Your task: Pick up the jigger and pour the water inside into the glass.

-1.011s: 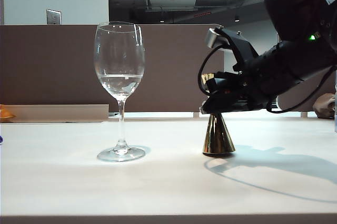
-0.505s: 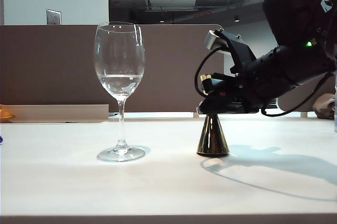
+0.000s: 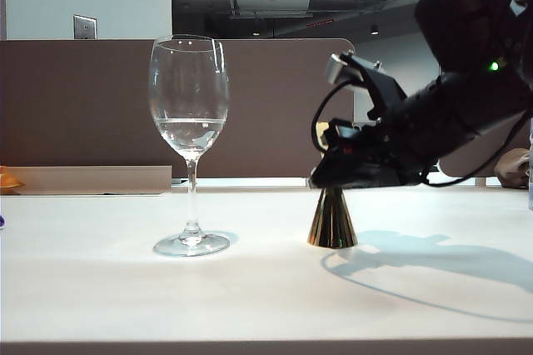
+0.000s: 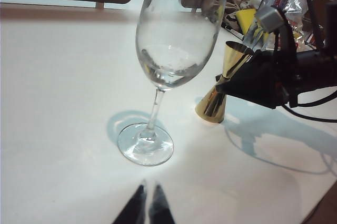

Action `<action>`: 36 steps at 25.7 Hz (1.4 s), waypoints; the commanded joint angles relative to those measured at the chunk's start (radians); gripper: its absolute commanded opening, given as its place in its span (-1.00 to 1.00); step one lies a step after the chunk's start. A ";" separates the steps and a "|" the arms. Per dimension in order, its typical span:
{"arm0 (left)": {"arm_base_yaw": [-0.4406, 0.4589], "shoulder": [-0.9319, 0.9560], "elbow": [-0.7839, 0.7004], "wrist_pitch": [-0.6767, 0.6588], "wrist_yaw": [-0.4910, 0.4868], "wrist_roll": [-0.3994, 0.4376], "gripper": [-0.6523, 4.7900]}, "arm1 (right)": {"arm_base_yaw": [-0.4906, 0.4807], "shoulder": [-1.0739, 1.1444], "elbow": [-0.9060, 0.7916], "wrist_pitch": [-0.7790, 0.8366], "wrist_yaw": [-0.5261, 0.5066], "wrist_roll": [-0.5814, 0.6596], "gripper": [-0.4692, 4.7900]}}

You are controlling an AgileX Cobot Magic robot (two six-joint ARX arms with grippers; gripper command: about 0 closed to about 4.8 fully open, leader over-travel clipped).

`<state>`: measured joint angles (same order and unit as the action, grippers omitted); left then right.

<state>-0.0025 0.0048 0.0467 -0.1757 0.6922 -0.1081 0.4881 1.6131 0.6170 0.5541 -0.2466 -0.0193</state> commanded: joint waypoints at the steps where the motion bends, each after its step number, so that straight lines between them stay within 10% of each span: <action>1: 0.001 0.001 0.001 0.012 0.003 0.003 -0.68 | 0.002 -0.042 -0.024 -0.012 0.002 0.001 0.22; 9: 0.001 0.001 0.001 0.012 0.003 0.003 -0.68 | 0.002 -0.379 -0.207 -0.163 0.095 0.001 0.22; 14: 0.001 0.001 0.001 0.012 0.003 0.003 -0.68 | 0.001 -0.617 -0.245 -0.334 0.119 0.000 -0.84; 24: 0.001 0.001 0.001 0.012 0.003 0.003 -0.68 | -0.051 -0.886 -0.368 -0.335 0.255 0.001 -0.84; 36: 0.002 0.001 0.001 0.012 0.003 0.003 -0.68 | -0.370 -1.219 -0.526 -0.471 0.245 0.135 -0.84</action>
<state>-0.0025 0.0048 0.0467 -0.1761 0.6926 -0.1081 0.1219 0.4072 0.1066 0.0872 -0.0002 0.0933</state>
